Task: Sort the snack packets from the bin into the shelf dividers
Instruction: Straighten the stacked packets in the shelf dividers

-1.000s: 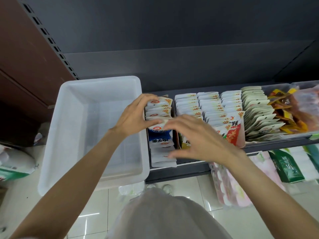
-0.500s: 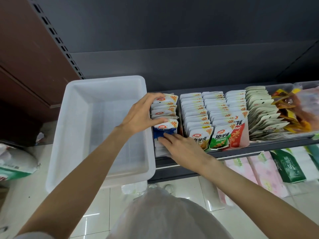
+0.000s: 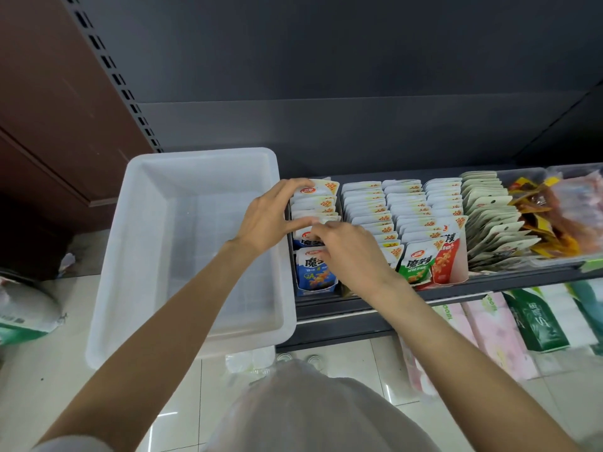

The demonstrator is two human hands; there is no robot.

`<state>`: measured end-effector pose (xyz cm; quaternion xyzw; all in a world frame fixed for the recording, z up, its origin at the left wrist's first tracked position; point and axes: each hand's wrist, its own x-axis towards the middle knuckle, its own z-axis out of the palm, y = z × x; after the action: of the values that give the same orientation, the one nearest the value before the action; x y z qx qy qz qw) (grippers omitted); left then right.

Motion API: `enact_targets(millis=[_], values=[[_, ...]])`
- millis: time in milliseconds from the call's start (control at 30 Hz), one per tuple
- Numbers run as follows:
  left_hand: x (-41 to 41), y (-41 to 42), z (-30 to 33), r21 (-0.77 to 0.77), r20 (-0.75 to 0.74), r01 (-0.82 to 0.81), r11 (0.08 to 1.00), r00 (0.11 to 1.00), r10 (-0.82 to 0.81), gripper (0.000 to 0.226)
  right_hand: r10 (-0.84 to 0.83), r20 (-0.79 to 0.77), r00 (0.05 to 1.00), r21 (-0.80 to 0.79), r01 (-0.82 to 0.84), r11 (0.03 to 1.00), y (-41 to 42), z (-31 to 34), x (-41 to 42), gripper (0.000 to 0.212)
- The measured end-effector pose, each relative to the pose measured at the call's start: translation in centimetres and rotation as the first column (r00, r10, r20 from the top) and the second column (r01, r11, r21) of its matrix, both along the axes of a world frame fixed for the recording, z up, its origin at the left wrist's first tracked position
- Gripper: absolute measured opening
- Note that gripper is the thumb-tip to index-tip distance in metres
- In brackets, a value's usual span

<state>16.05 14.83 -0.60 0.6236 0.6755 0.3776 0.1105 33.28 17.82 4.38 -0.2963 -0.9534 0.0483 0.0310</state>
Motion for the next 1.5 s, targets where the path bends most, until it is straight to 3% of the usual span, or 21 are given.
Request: enact_targets(millis=[67,167,300,367,467,567,700,767,900,967,1067,1133,1167,1200,1267,1333,1500], values=[[0.3,-0.3,-0.4,0.004,0.109,0.001,1.0,0.994,-0.001,0.059,-0.091,-0.072,0.993,0.044,0.095,0.995,-1.5,-1.0,0.6,0.039],[0.8,-1.4,-0.8,-0.001,0.242,0.016,1.0,0.97,-0.015,0.061,-0.137,-0.06,0.989,0.074,0.141,0.987,-3.3,-2.5,1.4,0.047],[1.0,-2.8,-0.3,-0.023,0.178,0.056,0.998,0.983,-0.051,0.063,-0.161,-0.07,0.985,0.067,0.165,0.984,-3.0,-3.0,1.9,0.033],[1.1,-3.7,0.0,0.005,0.19,0.02,1.0,0.981,-0.021,0.053,-0.18,-0.104,0.978,0.065,0.187,0.98,-2.7,-2.8,1.8,0.025],[1.4,-5.8,0.1,0.102,0.29,-0.104,0.989,0.954,0.07,0.016,-0.189,-0.144,0.971,0.06,0.199,0.978,-2.3,-2.3,1.5,0.026],[1.6,-7.8,-0.3,0.032,0.215,-0.092,0.995,0.973,0.083,0.011,-0.205,-0.181,0.962,0.036,0.215,0.976,-1.5,-1.1,1.8,0.026],[2.7,-8.2,-1.2,-0.096,0.087,-0.097,0.991,0.991,0.105,0.024,-0.212,-0.045,0.976,-0.023,0.211,0.977,-1.4,-1.0,1.3,0.025],[3.5,-7.8,-1.5,-0.111,-0.004,-0.158,0.981,0.987,0.158,0.028,-0.252,-0.047,0.967,-0.03,0.251,0.968,-2.3,-1.9,1.1,0.031],[4.8,-6.7,-1.3,-0.056,-0.173,-0.272,0.961,0.95,0.259,0.018,-0.417,-0.374,0.828,-0.338,0.297,0.893,-4.3,-3.4,1.0,0.058],[4.9,-6.3,-1.2,-0.067,-0.155,-0.324,0.944,0.938,0.311,0.014,-0.462,-0.472,0.751,-0.468,0.23,0.853,-5.1,-4.1,0.8,0.071],[5.1,-5.9,-1.2,-0.096,-0.106,-0.369,0.924,0.927,0.36,0.013,-0.576,-0.538,0.615,-0.591,0.212,0.778,-4.9,-4.1,0.3,0.068],[6.0,-6.2,-0.6,-0.09,-0.003,-0.361,0.928,0.932,0.362,0.017,-0.627,-0.528,0.573,-0.63,0.231,0.742,-4.4,-4.0,0.0,0.064],[6.8,-6.4,-0.1,-0.125,0.155,-0.338,0.933,0.922,0.354,0.023,-0.638,-0.518,0.569,-0.647,0.227,0.728,-4.2,-4.2,-0.1,0.063],[7.9,-6.7,0.8,-0.181,0.375,-0.292,0.939,0.862,0.341,0.028,-0.646,-0.505,0.573,-0.669,0.213,0.712,-4.1,-4.4,-0.3,0.062],[9.8,-7.1,1.9,-0.241,0.726,-0.187,0.952,0.617,0.305,0.034,-0.662,-0.482,0.574,-0.717,0.176,0.675,-4.2,-4.7,-0.6,0.064],[11.0,-6.8,1.7,-0.245,0.818,-0.191,0.951,0.486,0.308,0.037,-0.666,-0.477,0.573,-0.729,0.165,0.665,-4.4,-5.1,-0.8,0.071],[12.1,-5.5,1.3,-0.275,0.849,-0.192,0.942,0.41,0.332,0.05,-0.661,-0.467,0.587,-0.717,0.187,0.672,-3.5,-5.5,-0.5,0.073]])
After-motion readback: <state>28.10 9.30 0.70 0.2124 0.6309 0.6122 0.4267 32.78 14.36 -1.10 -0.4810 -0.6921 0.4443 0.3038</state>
